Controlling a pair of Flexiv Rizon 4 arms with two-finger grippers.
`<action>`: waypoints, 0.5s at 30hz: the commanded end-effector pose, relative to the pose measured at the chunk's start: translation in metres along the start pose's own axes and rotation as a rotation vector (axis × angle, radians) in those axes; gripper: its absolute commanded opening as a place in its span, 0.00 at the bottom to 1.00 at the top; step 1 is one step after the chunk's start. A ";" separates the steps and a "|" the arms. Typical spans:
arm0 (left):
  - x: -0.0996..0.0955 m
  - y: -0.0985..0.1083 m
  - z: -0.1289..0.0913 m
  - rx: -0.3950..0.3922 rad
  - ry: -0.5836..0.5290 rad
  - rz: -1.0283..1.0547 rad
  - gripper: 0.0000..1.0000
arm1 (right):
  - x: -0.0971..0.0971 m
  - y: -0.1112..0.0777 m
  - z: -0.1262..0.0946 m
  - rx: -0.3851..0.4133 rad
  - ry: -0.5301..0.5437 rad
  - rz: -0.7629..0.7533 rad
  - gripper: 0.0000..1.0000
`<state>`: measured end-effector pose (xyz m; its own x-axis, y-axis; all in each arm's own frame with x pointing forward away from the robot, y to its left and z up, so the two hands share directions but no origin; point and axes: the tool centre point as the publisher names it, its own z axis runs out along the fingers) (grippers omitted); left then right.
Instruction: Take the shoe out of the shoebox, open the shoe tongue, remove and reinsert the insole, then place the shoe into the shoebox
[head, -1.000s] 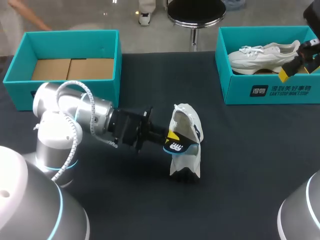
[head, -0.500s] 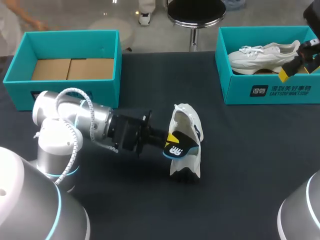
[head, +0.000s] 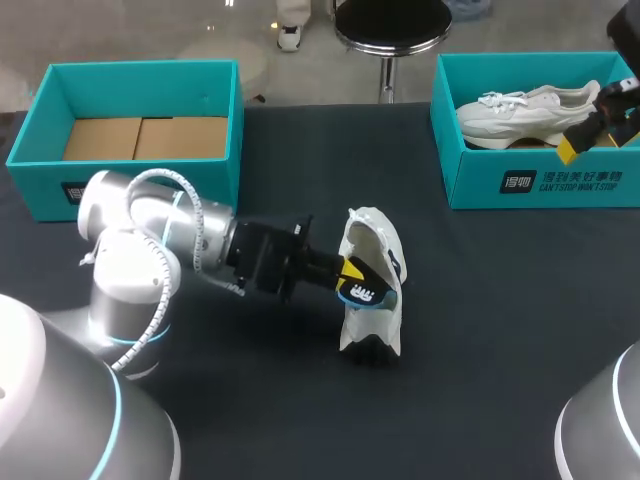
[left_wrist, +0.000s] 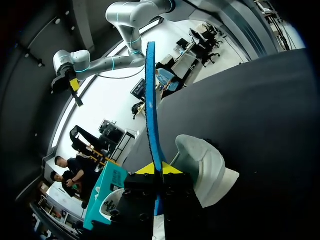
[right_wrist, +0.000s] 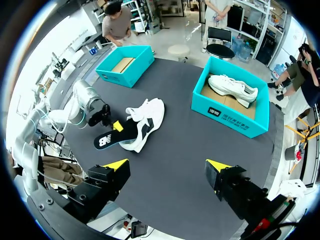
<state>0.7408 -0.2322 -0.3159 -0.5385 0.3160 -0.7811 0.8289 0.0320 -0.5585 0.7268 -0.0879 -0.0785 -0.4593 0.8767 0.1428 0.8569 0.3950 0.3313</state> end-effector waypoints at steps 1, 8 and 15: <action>-0.001 0.003 0.001 -0.012 0.014 0.004 0.00 | -0.001 0.003 0.001 0.006 0.000 0.000 1.00; 0.001 0.012 0.000 -0.041 0.028 0.009 0.00 | -0.001 0.003 0.001 0.006 0.000 0.000 1.00; 0.000 0.012 0.001 -0.052 0.044 0.019 0.00 | -0.001 0.003 0.001 0.006 0.000 0.000 1.00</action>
<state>0.7498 -0.2309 -0.3242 -0.5179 0.3526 -0.7794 0.8453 0.0712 -0.5295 0.7268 -0.0878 -0.0786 -0.4594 0.8767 0.1427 0.8568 0.3950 0.3314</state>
